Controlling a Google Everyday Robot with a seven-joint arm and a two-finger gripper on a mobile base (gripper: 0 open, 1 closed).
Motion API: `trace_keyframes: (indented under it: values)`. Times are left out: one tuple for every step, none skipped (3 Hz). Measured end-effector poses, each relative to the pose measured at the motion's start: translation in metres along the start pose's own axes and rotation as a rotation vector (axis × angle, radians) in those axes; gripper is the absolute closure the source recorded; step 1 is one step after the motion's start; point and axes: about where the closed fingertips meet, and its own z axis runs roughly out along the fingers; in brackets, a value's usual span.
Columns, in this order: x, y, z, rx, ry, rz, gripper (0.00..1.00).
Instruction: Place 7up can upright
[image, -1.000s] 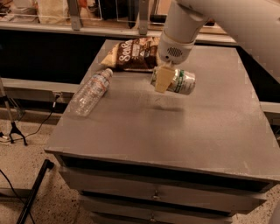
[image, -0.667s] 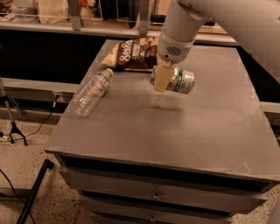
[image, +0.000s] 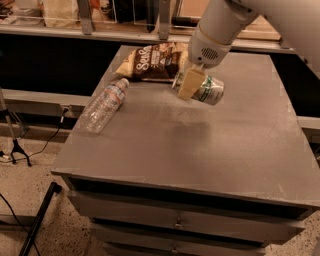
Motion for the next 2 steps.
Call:
trace_keyframes:
  values:
    - [-0.002, -0.006, -0.034, 0.007, -0.193, -0.020, 1.00]
    - [0.000, -0.008, -0.063, -0.006, -0.386, -0.036, 1.00]
